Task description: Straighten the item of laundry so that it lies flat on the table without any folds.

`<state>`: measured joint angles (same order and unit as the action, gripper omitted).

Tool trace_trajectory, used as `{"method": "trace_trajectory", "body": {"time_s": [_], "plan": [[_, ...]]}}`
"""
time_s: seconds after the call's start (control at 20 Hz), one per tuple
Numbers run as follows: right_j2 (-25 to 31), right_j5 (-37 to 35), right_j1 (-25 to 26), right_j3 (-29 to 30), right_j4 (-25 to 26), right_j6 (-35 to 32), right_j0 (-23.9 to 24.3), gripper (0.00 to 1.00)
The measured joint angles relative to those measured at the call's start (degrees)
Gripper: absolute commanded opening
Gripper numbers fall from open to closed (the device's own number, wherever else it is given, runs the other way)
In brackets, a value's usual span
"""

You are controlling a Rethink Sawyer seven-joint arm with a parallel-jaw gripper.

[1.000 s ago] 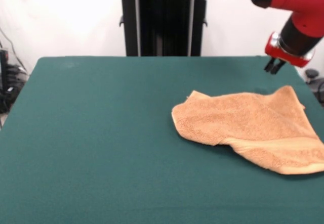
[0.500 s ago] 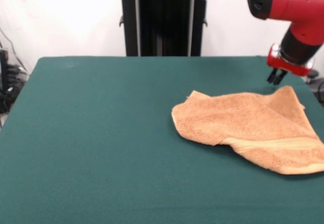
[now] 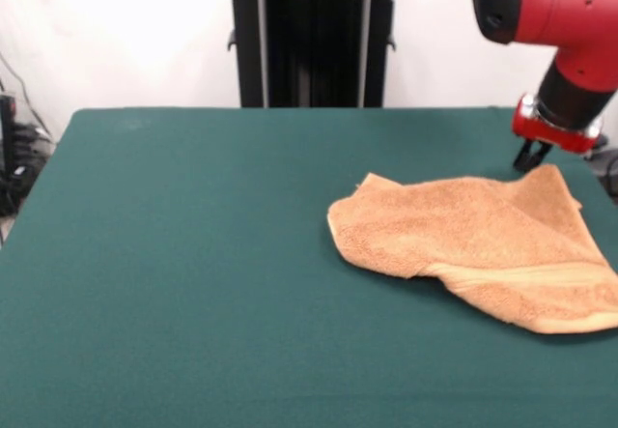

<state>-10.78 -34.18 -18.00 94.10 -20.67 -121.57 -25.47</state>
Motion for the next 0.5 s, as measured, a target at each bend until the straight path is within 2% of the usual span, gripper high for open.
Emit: {"method": "trace_trajectory", "body": {"time_s": [0.5], "plan": [[-0.4,-0.2,0.1,-0.2,0.0,0.0,-0.6,0.0]]}}
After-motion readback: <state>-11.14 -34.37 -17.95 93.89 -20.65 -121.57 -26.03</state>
